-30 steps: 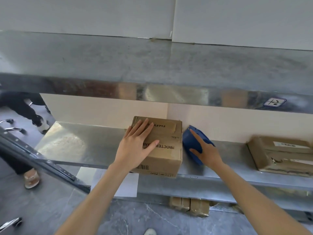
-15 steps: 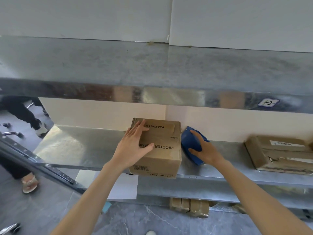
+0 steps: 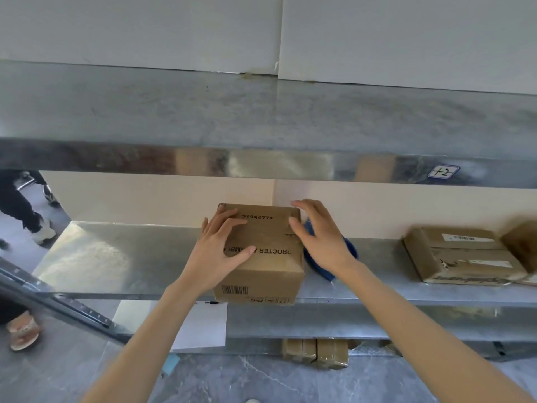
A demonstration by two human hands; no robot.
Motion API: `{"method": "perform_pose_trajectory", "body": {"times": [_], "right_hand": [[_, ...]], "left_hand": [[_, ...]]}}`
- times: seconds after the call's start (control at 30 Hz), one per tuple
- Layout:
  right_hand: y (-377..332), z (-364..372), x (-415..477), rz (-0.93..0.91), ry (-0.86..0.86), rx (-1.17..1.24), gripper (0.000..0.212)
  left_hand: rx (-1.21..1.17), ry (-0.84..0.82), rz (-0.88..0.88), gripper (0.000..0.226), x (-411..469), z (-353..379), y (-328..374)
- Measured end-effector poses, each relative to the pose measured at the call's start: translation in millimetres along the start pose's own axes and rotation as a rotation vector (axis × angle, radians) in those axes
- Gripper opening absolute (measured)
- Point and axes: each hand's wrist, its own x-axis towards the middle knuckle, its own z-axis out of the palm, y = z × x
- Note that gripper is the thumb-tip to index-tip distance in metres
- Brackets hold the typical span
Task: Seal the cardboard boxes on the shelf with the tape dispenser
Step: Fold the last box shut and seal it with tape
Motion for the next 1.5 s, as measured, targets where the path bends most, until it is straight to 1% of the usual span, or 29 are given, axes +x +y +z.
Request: {"method": "perform_pose_trajectory", "body": {"times": [0.1, 0.23, 0.37, 0.43, 0.5, 0.63, 0.73, 0.83, 0.9, 0.97, 1.0, 1.03, 1.1, 1.13, 1.17, 1.2, 1.23, 1.33, 1.4, 1.5], "right_hand": [[-19, 23, 0, -0.026, -0.105, 0.060, 0.044], [-10, 35, 2, -0.083, -0.182, -0.018, 0.049], [-12, 31, 0, -0.121, -0.237, -0.069, 0.052], [-14, 27, -2, -0.215, -0.279, -0.159, 0.055], [-14, 22, 0, -0.318, -0.355, -0.304, 0.056], [-16, 17, 8, -0.381, -0.515, -0.562, 0.056], [-16, 17, 7, -0.375, -0.488, -0.606, 0.065], [-18, 17, 6, -0.302, -0.438, -0.619, 0.073], [-20, 22, 7, -0.204, -0.416, -0.579, 0.071], [-16, 27, 7, -0.080, -0.345, -0.473, 0.066], [-10, 30, 5, 0.000, -0.290, -0.362, 0.065], [-3, 32, 3, 0.095, -0.237, -0.199, 0.064], [5, 35, -3, 0.257, -0.177, 0.198, 0.064], [5, 38, -6, 0.302, -0.161, 0.360, 0.066], [4, 39, -7, 0.316, -0.142, 0.445, 0.069], [1, 38, -8, 0.307, -0.123, 0.454, 0.070], [-2, 37, -8, 0.284, -0.103, 0.412, 0.068], [2, 30, -7, 0.203, -0.058, 0.271, 0.056], [6, 26, -6, 0.180, -0.065, 0.269, 0.053], [8, 24, -5, 0.140, -0.072, 0.315, 0.047]], "left_hand": [[-0.072, 0.010, 0.007, 0.067, -3, 2, -4], [-0.146, 0.037, 0.015, 0.072, -4, 4, -7], [-0.141, 0.021, 0.039, 0.083, -6, 3, -11], [-0.154, 0.017, 0.057, 0.089, -9, 2, -10], [-0.152, 0.005, 0.051, 0.096, -9, 1, -10], [-0.077, -0.019, 0.086, 0.100, -8, 0, -15], [0.032, -0.039, 0.108, 0.101, -7, -1, -15], [0.143, -0.053, 0.089, 0.101, -9, -4, -10], [0.174, -0.072, 0.055, 0.101, -10, -4, -6], [0.111, -0.071, -0.002, 0.100, -10, -3, -1], [0.035, -0.057, -0.036, 0.101, -10, -2, 1], [-0.066, -0.040, -0.073, 0.104, -10, -1, 2], [-0.261, -0.004, -0.138, 0.111, -12, 1, 0], [-0.318, 0.014, -0.150, 0.111, -13, 2, -2], [-0.346, 0.024, -0.154, 0.109, -13, 2, -5], [-0.362, 0.021, -0.157, 0.108, -12, 2, -8], [-0.371, 0.001, -0.156, 0.108, -12, 2, -9], [-0.330, -0.038, -0.126, 0.112, -12, 0, -11], [-0.272, -0.022, -0.147, 0.114, -13, -2, -11], [-0.202, 0.020, -0.174, 0.108, -17, -7, -11]]}}
